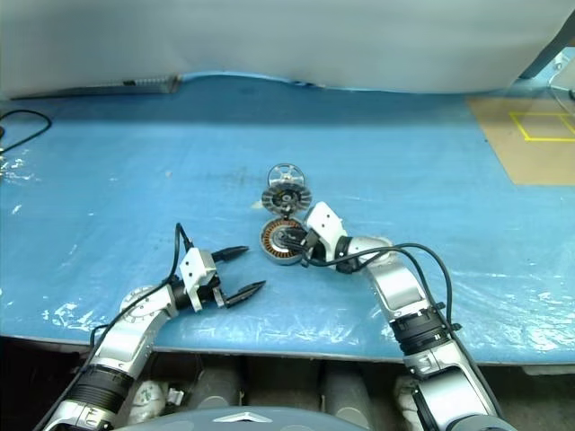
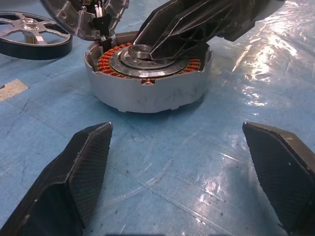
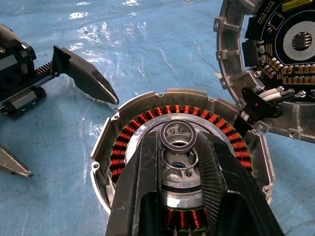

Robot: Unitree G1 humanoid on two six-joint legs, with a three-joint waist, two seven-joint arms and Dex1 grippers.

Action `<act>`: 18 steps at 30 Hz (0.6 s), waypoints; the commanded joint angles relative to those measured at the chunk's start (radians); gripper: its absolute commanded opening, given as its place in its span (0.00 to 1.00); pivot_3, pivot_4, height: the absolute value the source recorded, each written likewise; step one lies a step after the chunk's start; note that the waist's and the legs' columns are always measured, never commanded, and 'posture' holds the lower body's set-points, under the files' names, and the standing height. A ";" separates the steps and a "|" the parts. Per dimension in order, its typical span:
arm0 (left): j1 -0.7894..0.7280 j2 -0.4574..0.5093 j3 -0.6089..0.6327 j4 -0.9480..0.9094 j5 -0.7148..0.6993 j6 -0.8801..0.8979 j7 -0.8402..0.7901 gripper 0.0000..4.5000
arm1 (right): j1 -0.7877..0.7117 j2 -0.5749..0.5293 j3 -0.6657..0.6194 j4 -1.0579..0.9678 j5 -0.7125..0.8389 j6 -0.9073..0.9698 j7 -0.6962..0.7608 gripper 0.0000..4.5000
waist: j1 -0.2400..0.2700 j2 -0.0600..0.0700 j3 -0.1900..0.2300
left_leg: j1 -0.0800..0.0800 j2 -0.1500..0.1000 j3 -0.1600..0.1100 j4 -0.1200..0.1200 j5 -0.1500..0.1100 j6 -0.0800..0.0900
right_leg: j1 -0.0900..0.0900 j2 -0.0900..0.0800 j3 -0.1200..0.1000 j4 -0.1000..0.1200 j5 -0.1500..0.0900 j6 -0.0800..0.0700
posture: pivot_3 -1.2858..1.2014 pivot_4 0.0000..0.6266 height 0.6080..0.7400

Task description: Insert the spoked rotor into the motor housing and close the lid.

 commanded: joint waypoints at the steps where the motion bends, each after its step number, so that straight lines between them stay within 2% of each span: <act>1: 0.004 0.004 0.000 -0.038 -0.007 -0.007 0.007 1.00 | -0.015 -0.005 0.001 -0.014 -0.001 -0.010 0.011 0.14 | 0.000 0.000 0.000 | 0.000 0.000 0.000 0.000 0.000 0.000 | 0.000 0.000 0.000 0.000 0.000 0.000 | 0.52 0.24 1.00; 14: 0.009 0.002 -0.004 -0.034 -0.008 -0.007 0.014 1.00 | -0.013 -0.019 -0.005 -0.011 -0.009 0.000 0.013 0.14 | 0.000 0.000 0.000 | 0.000 0.000 0.000 0.000 0.000 0.000 | 0.000 0.000 0.000 0.000 0.000 0.000 | 0.52 0.24 1.00; 18: 0.006 0.001 -0.007 -0.041 -0.010 0.003 0.015 1.00 | -0.017 -0.019 -0.009 -0.007 -0.008 0.001 0.007 0.45 | 0.000 0.000 0.000 | 0.000 0.000 0.000 0.000 0.000 0.000 | 0.000 0.000 0.000 0.000 0.000 0.000 | 0.52 0.24 1.00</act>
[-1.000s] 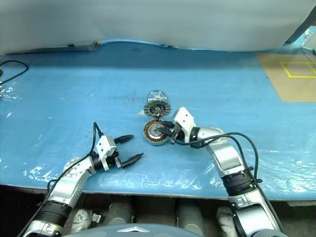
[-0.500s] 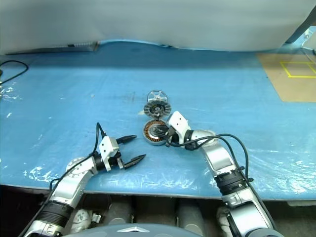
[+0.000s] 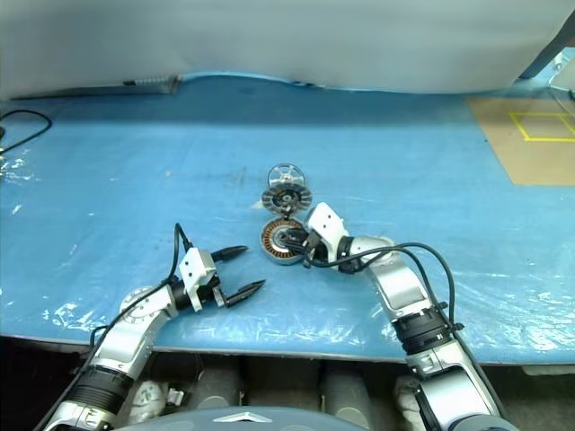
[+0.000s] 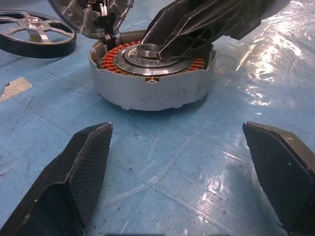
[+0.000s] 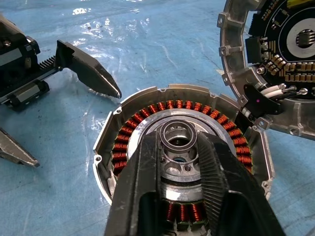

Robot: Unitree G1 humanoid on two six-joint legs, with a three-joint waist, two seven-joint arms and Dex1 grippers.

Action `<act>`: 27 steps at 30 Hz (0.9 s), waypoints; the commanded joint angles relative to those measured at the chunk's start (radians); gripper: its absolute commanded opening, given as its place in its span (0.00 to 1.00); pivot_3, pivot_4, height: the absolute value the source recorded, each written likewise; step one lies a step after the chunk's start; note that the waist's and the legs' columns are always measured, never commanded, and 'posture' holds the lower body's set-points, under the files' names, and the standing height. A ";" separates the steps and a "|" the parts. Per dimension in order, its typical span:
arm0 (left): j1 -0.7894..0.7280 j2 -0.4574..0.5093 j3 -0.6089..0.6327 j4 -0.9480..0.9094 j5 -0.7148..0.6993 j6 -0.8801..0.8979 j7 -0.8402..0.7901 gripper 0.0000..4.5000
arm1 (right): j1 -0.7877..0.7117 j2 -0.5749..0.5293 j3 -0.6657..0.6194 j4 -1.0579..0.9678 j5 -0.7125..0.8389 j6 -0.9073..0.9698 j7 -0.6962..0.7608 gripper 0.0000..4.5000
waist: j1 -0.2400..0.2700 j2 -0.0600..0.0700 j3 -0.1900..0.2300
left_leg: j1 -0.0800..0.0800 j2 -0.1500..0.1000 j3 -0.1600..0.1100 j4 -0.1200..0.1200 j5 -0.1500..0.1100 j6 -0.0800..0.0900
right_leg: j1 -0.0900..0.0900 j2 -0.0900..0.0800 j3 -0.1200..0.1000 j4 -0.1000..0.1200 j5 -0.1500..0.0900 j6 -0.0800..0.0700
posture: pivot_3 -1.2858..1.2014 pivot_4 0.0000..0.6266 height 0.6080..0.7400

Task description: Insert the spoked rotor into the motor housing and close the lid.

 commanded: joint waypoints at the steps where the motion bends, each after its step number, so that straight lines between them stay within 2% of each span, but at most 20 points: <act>1: 0.001 0.001 -0.006 -0.041 -0.010 0.004 0.000 1.00 | -0.015 -0.008 -0.013 -0.014 0.002 0.004 -0.001 0.54 | 0.000 0.000 0.000 | 0.000 0.000 0.000 0.000 0.000 0.000 | 0.000 0.000 0.000 0.000 0.000 0.000 | 0.52 0.24 1.00; 3: 0.002 0.002 -0.006 -0.050 -0.012 0.010 0.001 1.00 | -0.011 -0.010 -0.031 -0.043 0.030 0.022 0.007 0.67 | 0.000 0.000 0.000 | 0.000 0.000 0.000 0.000 0.000 0.000 | 0.000 0.000 0.000 0.000 0.000 0.000 | 0.52 0.24 1.00; 7: 0.003 0.002 -0.004 -0.065 -0.016 0.023 0.003 1.00 | -0.005 -0.007 -0.084 -0.108 0.110 0.083 0.017 0.67 | 0.001 0.000 0.000 | 0.000 0.000 0.000 0.000 0.000 0.000 | 0.000 0.000 0.000 0.000 0.000 0.000 | 0.52 0.24 1.00; 11: 0.003 0.002 -0.004 -0.072 -0.016 0.031 0.002 1.00 | -0.003 -0.011 -0.090 -0.134 0.115 0.123 0.003 0.46 | 0.000 0.000 0.000 | 0.000 0.000 0.000 0.000 0.000 0.000 | 0.000 0.000 0.000 0.000 0.000 0.000 | 0.52 0.24 1.00; 17: 0.000 0.000 -0.006 -0.072 -0.015 0.034 0.000 1.00 | -0.014 -0.005 -0.054 -0.150 0.089 0.159 -0.026 0.00 | 0.000 0.000 0.000 | 0.000 0.000 0.000 0.000 0.000 0.000 | 0.000 0.000 0.000 0.000 0.000 0.000 | 0.52 0.24 1.00; 27: 0.010 0.001 -0.001 -0.082 -0.015 0.035 0.007 1.00 | -0.028 0.010 -0.006 -0.087 0.034 0.134 -0.049 0.00 | 0.000 0.000 0.000 | 0.000 0.000 0.000 0.000 0.000 0.000 | 0.000 0.000 0.000 0.000 0.000 0.000 | 0.52 0.24 1.00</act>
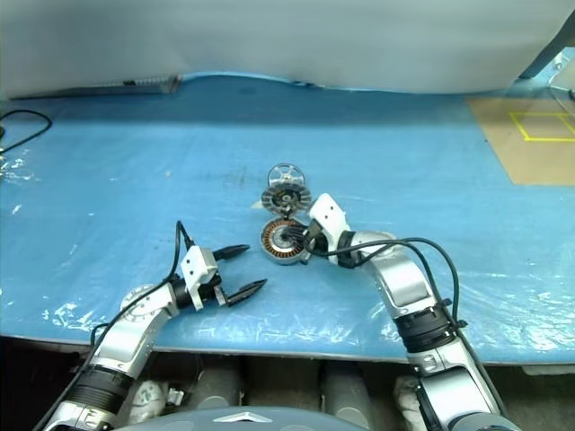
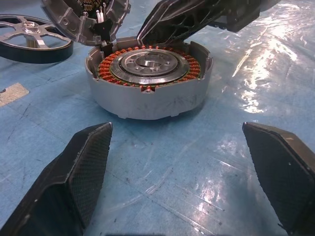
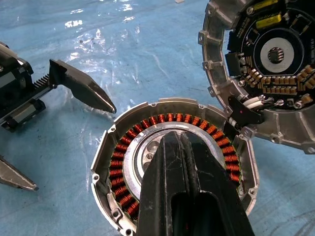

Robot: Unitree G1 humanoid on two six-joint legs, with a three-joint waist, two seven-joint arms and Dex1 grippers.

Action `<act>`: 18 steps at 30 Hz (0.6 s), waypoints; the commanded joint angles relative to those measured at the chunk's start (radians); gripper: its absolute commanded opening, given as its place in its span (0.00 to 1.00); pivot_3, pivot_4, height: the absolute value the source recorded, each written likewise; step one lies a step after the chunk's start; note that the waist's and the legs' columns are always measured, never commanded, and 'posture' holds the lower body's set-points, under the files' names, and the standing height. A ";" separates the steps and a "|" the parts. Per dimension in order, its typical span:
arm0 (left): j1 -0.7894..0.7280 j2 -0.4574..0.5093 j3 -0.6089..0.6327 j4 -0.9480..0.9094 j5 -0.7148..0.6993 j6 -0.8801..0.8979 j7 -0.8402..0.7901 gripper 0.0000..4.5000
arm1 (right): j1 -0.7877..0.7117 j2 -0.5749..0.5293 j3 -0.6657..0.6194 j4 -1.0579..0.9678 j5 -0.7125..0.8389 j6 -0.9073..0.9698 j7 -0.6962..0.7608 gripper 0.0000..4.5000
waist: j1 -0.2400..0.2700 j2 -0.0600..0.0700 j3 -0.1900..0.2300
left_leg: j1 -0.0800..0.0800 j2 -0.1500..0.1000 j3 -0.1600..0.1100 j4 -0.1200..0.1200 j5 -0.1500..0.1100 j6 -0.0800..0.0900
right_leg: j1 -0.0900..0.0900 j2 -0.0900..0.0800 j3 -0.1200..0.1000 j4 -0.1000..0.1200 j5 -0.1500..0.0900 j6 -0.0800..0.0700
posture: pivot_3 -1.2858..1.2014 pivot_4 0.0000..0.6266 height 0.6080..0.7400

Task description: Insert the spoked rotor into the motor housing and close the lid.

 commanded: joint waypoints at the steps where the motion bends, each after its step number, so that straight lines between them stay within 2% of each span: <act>1: 0.011 0.002 0.000 -0.046 -0.013 -0.003 0.006 1.00 | -0.014 0.004 0.012 0.000 -0.012 -0.026 -0.002 0.00 | 0.000 0.000 0.000 | 0.000 0.000 0.000 0.000 0.000 0.000 | 0.000 0.000 0.000 0.000 0.000 0.000 | 0.52 0.24 1.00; 18: -0.004 0.002 -0.001 -0.030 -0.007 -0.006 0.006 1.00 | -0.035 0.013 0.060 0.042 -0.051 -0.051 0.021 0.00 | -0.001 0.000 0.000 | 0.000 0.000 0.000 0.000 0.000 0.000 | 0.000 0.000 0.000 0.000 0.000 0.000 | 0.52 0.24 1.00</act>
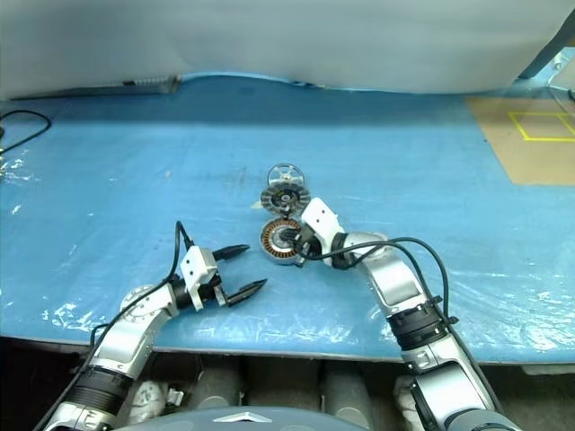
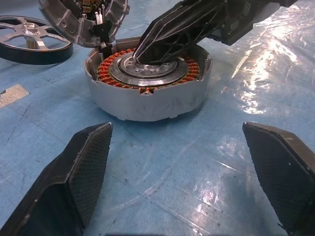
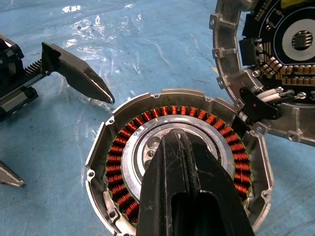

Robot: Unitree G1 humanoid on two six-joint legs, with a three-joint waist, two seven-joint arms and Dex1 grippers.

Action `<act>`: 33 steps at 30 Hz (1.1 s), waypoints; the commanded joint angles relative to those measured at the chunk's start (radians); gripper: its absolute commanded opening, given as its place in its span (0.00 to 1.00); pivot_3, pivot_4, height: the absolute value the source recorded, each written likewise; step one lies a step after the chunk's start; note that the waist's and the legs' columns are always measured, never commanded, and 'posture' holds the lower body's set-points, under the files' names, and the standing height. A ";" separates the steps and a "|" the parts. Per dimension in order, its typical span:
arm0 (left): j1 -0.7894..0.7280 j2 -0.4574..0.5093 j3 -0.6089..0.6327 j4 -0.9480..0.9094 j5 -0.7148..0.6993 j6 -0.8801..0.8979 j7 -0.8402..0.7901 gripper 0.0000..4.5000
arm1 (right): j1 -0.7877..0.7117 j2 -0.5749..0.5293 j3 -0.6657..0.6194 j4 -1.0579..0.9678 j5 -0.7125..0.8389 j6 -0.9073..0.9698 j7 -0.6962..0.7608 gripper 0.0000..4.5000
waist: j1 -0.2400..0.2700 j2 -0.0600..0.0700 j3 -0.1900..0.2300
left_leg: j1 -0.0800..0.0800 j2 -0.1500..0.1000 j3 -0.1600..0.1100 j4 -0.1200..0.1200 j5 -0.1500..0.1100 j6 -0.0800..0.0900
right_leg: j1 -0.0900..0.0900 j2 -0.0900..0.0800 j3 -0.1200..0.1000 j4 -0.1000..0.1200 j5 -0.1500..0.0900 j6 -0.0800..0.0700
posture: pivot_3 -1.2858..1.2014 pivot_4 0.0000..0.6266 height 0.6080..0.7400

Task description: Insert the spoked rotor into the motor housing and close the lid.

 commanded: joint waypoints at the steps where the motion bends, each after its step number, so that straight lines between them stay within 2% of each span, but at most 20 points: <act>1: -0.007 0.002 -0.001 -0.021 -0.008 -0.009 0.002 1.00 | -0.016 0.001 0.021 -0.001 -0.010 -0.013 0.018 0.00 | 0.000 0.000 0.000 | 0.000 0.000 0.000 0.000 0.000 0.000 | 0.000 0.000 0.000 0.000 0.000 0.000 | 0.52 0.24 1.00; 18: 0.001 -0.006 -0.004 -0.014 -0.005 -0.015 0.007 1.00 | -0.035 -0.072 0.065 -0.020 -0.119 0.056 -0.024 0.00 | 0.003 0.000 0.000 | 0.002 0.000 0.000 0.001 0.000 0.000 | 0.002 0.000 0.000 0.001 0.000 0.000 | 0.52 0.24 1.00; 27: -0.001 -0.006 -0.001 -0.012 -0.009 -0.016 0.007 1.00 | -0.010 -0.064 -0.008 -0.098 -0.016 0.074 0.015 0.00 | 0.001 0.000 0.000 | 0.002 0.000 0.000 0.001 0.000 0.000 | 0.001 0.000 0.000 0.001 0.000 0.000 | 0.52 0.24 1.00; 33: -0.029 -0.011 0.054 -0.017 -0.048 0.013 0.045 1.00 | 0.001 -0.073 -0.089 -0.149 0.085 0.085 0.052 0.00 | 0.002 0.000 0.000 | 0.001 0.000 0.000 0.001 0.000 0.000 | 0.001 0.000 0.000 0.001 0.000 0.000 | 0.52 0.24 1.00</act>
